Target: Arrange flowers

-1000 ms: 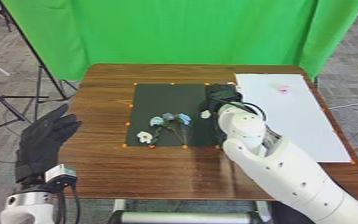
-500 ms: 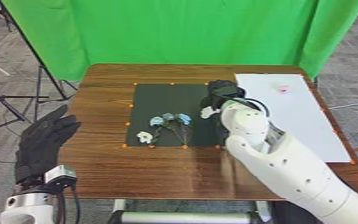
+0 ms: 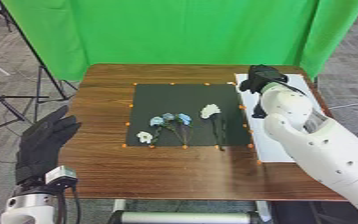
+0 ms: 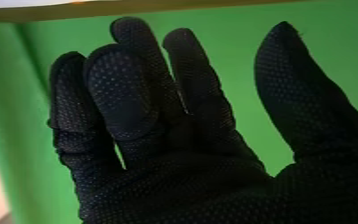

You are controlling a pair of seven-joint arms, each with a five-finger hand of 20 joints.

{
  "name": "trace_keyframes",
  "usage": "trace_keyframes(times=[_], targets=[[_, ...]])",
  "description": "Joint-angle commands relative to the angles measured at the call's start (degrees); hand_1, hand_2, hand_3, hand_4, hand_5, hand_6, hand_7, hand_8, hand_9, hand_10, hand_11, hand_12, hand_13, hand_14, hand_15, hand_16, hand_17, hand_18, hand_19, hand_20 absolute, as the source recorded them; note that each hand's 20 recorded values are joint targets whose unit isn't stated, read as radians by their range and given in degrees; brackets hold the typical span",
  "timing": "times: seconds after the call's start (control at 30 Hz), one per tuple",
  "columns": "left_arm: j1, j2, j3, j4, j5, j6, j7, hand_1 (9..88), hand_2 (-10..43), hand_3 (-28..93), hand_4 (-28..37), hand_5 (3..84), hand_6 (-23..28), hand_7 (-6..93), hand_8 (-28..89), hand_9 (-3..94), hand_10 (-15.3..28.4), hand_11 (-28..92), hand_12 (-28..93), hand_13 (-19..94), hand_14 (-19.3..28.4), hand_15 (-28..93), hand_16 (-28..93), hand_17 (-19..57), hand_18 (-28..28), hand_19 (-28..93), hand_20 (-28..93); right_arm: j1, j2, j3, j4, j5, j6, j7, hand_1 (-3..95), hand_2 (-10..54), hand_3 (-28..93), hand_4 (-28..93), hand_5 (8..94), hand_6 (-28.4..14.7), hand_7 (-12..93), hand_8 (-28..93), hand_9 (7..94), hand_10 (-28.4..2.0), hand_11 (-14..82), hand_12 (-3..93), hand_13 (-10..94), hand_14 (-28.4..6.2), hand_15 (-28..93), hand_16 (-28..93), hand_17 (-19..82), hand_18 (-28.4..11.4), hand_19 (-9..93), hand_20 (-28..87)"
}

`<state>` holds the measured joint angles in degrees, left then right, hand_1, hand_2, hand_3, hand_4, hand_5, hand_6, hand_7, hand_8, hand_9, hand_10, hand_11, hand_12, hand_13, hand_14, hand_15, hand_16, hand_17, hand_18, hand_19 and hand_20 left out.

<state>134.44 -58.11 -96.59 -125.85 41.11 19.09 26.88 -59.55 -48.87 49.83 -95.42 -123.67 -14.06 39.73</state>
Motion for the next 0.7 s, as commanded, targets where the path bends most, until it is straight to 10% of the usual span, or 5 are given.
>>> trace_keyframes(times=[0.03,0.7], targets=[[-0.03,0.17,0.75,-0.17,-0.57,0.49,0.49,26.7,5.2,80,-18.3,44.7,12.6,12.3,-9,39.6,22.0,38,9,28,28.4,69,-17,-8.4,23.8,63,4,-1.22,2.97,4.77,3.99,2.22,-0.96,-1.99,25.9,3.1,85,-22,54.1,-9.1,15,-9,57.9,-20.4,23.2,17.0,62,-12.7,76,19,35,-22.5,93,4],[-1.52,0.12,1.75,0.58,-0.36,-0.34,0.40,26.5,5.4,81,-18.5,44.7,12.5,12.4,-9,39.7,22.1,38,9,28,28.4,69,-17,-8.4,23.9,63,4,0.35,-0.69,10.22,15.47,-0.51,-6.90,-7.78,19.0,9.8,89,-21,40.0,-7.5,11,-10,40.0,-20.1,10.0,15.2,57,-14.1,76,16,32,-22.7,93,-1]])
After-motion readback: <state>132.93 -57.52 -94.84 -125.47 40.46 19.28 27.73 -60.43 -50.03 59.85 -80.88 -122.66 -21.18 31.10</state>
